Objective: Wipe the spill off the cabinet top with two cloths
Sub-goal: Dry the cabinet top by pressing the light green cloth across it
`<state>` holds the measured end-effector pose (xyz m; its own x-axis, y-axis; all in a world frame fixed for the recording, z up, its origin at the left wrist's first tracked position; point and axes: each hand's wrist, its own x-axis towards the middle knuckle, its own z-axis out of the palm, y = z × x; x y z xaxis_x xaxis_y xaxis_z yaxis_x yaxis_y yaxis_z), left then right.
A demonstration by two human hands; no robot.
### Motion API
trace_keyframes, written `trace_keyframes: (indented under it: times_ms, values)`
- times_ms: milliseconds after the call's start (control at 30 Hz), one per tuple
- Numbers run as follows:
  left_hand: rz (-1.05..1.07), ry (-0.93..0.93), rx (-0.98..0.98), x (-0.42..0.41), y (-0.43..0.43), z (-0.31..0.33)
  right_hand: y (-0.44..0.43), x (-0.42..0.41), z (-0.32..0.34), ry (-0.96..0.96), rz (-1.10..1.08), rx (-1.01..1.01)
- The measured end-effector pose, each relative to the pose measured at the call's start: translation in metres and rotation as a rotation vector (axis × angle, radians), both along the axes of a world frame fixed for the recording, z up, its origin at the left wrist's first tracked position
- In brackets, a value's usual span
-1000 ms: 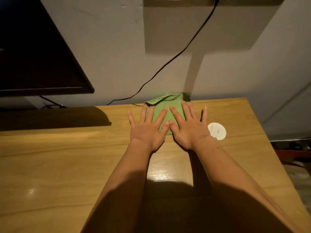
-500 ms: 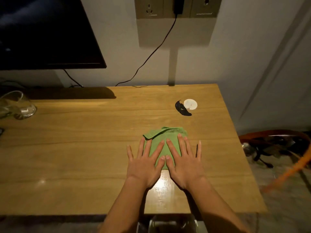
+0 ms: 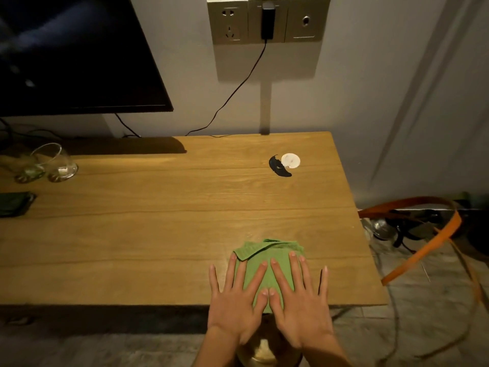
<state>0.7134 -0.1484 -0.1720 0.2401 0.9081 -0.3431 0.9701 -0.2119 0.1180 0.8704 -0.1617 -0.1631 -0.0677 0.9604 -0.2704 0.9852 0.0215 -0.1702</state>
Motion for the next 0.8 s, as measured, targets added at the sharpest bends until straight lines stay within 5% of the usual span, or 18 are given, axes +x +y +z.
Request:
trace_keyframes:
  times_ms: [800]
  values:
    - [-0.125,-0.075,0.174,0.058,0.384,-0.033,0.367,0.066,-0.035,-0.168,-0.073,0.084]
